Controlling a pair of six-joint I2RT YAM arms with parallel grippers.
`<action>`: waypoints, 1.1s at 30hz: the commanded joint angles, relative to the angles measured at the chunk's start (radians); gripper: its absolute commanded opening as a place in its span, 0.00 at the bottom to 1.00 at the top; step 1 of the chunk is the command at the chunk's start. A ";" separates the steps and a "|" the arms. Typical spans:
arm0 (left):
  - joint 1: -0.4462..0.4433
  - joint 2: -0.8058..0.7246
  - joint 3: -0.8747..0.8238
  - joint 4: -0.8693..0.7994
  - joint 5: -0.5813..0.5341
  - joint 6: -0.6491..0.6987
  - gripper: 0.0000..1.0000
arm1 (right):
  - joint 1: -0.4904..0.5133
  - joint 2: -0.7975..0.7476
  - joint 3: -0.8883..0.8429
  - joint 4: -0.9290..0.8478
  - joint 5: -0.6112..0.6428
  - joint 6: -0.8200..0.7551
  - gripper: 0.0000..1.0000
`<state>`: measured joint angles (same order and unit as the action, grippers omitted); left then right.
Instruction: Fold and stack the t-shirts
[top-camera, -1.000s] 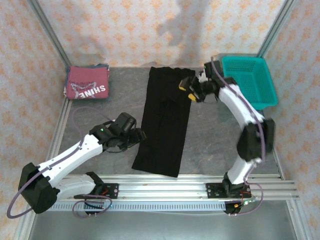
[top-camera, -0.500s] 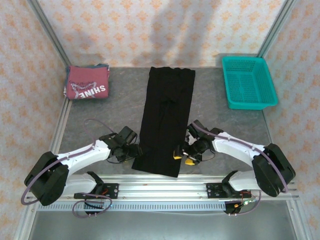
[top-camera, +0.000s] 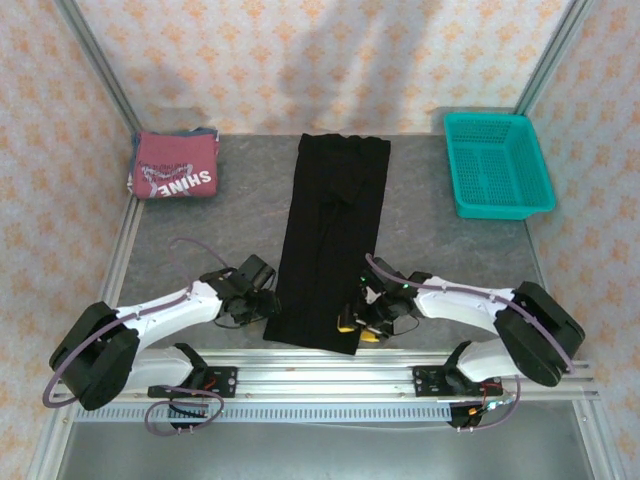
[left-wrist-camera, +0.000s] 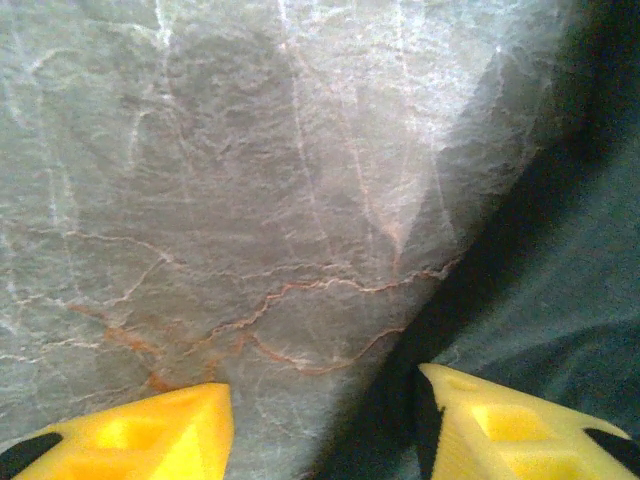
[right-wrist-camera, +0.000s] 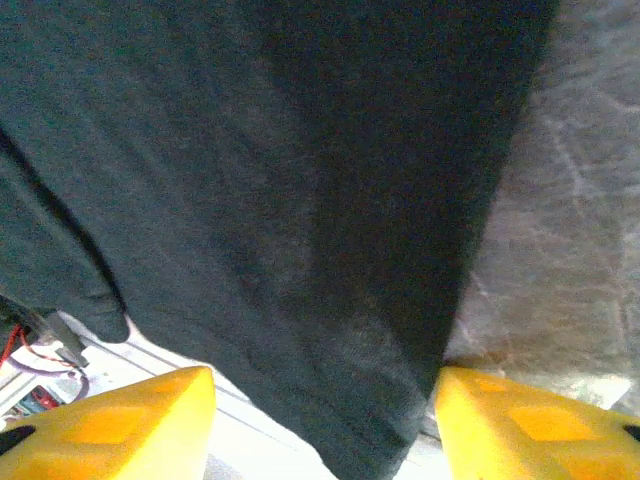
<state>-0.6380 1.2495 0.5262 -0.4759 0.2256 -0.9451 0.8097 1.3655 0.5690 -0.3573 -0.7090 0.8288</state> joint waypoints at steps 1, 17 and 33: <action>-0.058 0.076 -0.036 0.317 0.121 -0.045 0.45 | 0.013 0.059 -0.006 0.062 0.034 0.020 0.50; -0.107 0.046 0.081 0.179 0.104 -0.018 0.00 | 0.005 0.002 0.099 -0.120 0.133 -0.012 0.00; 0.067 0.017 0.384 -0.043 0.096 0.080 0.00 | -0.240 -0.118 0.282 -0.287 0.146 -0.081 0.00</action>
<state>-0.6193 1.2655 0.8440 -0.4522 0.3176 -0.9180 0.6205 1.2339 0.7868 -0.5888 -0.5861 0.8028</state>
